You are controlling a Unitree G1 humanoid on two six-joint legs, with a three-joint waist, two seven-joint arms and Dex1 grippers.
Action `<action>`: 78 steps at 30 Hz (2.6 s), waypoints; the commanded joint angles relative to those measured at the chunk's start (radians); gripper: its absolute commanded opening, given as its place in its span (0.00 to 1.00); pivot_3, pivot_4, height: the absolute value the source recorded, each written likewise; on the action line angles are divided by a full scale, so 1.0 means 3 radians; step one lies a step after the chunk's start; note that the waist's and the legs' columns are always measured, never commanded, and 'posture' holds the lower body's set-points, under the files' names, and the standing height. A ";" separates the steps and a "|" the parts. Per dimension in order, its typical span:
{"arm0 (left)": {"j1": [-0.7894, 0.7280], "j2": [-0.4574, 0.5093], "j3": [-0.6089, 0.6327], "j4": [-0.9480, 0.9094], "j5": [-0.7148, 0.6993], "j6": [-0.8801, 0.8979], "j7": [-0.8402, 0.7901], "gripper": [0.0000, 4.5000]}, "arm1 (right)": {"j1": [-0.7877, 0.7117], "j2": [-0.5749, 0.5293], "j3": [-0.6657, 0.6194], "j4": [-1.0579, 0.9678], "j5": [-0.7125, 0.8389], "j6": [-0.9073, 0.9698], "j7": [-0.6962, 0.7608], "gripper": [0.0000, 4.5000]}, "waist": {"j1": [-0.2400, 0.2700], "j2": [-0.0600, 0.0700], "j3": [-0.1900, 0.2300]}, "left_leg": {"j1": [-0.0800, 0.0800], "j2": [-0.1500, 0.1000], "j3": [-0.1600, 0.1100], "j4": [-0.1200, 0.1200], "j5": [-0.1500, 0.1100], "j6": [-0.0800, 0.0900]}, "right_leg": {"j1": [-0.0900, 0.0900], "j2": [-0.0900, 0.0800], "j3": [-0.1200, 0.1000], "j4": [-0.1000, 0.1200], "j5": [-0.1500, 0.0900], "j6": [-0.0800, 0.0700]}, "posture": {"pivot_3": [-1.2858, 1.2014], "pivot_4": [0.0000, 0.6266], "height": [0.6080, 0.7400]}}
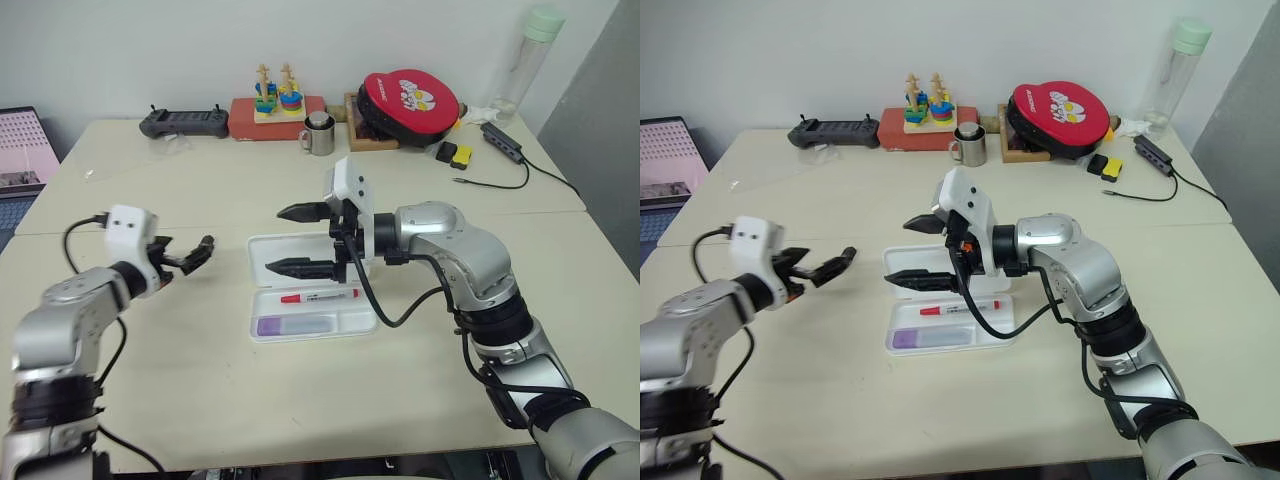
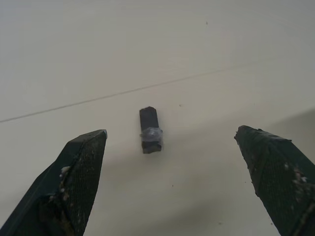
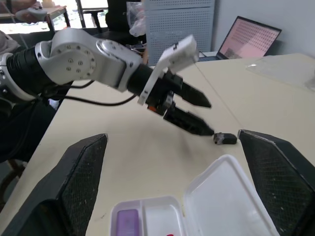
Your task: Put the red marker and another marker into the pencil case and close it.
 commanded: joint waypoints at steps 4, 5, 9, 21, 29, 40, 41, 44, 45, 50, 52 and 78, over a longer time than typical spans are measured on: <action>-0.0519 -0.0108 -0.0385 0.0928 0.0430 -0.0454 -0.0085 1.00 | -0.0177 0.0028 -0.0193 -0.0193 -0.0039 -0.0066 -0.0319 0.99 | -0.0019 0.0000 0.0000 | -0.0001 0.0000 0.0001 0.0005 0.0000 0.0000 | 0.0000 0.0000 -0.0001 0.0000 0.0000 0.0000 | 0.52 0.24 1.00; -0.0586 -0.0126 -0.0400 0.1059 0.0463 -0.0480 -0.0074 1.00 | -0.0175 0.0014 -0.0197 -0.0206 -0.0049 -0.0065 -0.0336 0.99 | -0.0021 -0.0001 0.0000 | -0.0001 -0.0001 -0.0001 0.0006 0.0000 0.0000 | 0.0000 0.0000 0.0000 0.0002 0.0000 0.0000 | 0.52 0.24 1.00; -0.0685 -0.0169 -0.0464 0.1309 0.0518 -0.0538 -0.0162 1.00 | -0.0173 -0.0018 -0.0221 -0.0232 -0.0037 -0.0042 -0.0383 0.99 | -0.0023 -0.0001 -0.0001 | -0.0002 -0.0001 -0.0001 0.0012 0.0000 0.0000 | 0.0000 -0.0001 0.0000 0.0004 0.0000 0.0000 | 0.52 0.24 1.00; -0.0721 -0.0246 -0.0356 0.1461 0.0502 -0.0445 -0.0064 0.75 | -0.0238 -0.0019 -0.0291 -0.0119 -0.0037 -0.0096 -0.0436 1.00 | -0.0020 0.0000 -0.0001 | -0.0002 -0.0003 -0.0002 0.0023 0.0000 0.0000 | 0.0002 -0.0002 0.0003 0.0013 0.0000 0.0001 | 0.52 0.24 1.00; -0.0699 -0.0287 -0.0293 0.1358 0.0490 -0.0339 0.0012 0.38 | -0.0231 -0.0022 -0.0286 -0.0096 -0.0039 -0.0097 -0.0430 1.00 | -0.0022 0.0000 -0.0002 | -0.0002 -0.0003 -0.0002 0.0023 0.0000 0.0000 | 0.0002 -0.0002 0.0003 0.0013 0.0001 0.0001 | 0.52 0.24 1.00; -0.0714 -0.0266 -0.0204 0.1292 0.0499 -0.0320 0.0098 0.11 | -0.0222 -0.0045 -0.0286 -0.0059 -0.0047 -0.0117 -0.0410 1.00 | -0.0023 0.0000 -0.0001 | -0.0002 -0.0003 -0.0002 0.0023 0.0000 0.0000 | 0.0002 -0.0002 0.0003 0.0013 0.0000 0.0001 | 0.52 0.24 1.00; -0.0735 -0.0259 -0.0174 0.1269 0.0488 -0.0329 0.0125 0.11 | -0.0218 -0.0065 -0.0296 -0.0058 -0.0044 -0.0121 -0.0395 1.00 | -0.0023 0.0000 -0.0001 | -0.0002 -0.0003 -0.0002 0.0023 0.0000 0.0000 | 0.0002 -0.0002 0.0003 0.0013 0.0000 0.0001 | 0.52 0.24 1.00; -0.0835 -0.0282 0.0005 0.0874 0.0284 -0.0580 0.0032 0.11 | -0.0197 -0.0226 -0.0437 -0.0127 0.0093 0.0000 -0.0284 1.00 | -0.0023 0.0000 -0.0001 | -0.0004 -0.0002 -0.0002 0.0023 0.0000 0.0000 | 0.0002 -0.0002 0.0003 0.0012 0.0000 0.0001 | 0.52 0.24 1.00; -0.0863 -0.0319 0.0059 0.0592 0.0117 -0.0628 -0.0107 0.11 | -0.0147 -0.0346 -0.0498 -0.0230 0.0211 0.0112 -0.0179 1.00 | -0.0011 -0.0002 0.0001 | -0.0007 -0.0002 -0.0005 0.0024 0.0000 0.0000 | 0.0000 -0.0002 0.0003 0.0011 0.0001 0.0001 | 0.52 0.24 1.00; -0.0931 -0.0422 -0.0133 -0.0416 -0.0440 -0.0346 -0.0660 0.11 | 0.0127 -0.0830 -0.0682 -0.0650 0.0641 0.0469 0.0094 1.00 | 0.0015 -0.0006 0.0001 | -0.0035 -0.0009 -0.0039 0.0034 0.0000 0.0000 | 0.0000 -0.0013 -0.0015 -0.0003 0.0002 0.0002 | 0.52 0.24 1.00; -0.0902 -0.0374 -0.0398 -0.0739 -0.0548 -0.0236 -0.0955 0.11 | 0.0258 -0.1032 -0.0713 -0.0801 0.0725 0.0563 0.0159 1.00 | 0.0009 -0.0006 0.0001 | -0.0034 -0.0010 -0.0035 0.0031 0.0000 0.0000 | -0.0001 -0.0014 -0.0011 -0.0003 0.0002 0.0002 | 0.52 0.24 1.00; -0.0622 -0.0473 -0.2155 -0.0903 0.0202 -0.0345 -0.1946 0.11 | 0.1071 -0.1761 -0.0528 -0.1650 0.0801 0.0961 -0.0214 1.00 | 0.0052 -0.0006 0.0003 | -0.0015 0.0000 0.0000 0.0027 -0.0001 0.0001 | 0.0006 -0.0004 0.0010 -0.0002 0.0003 0.0004 | 0.52 0.24 1.00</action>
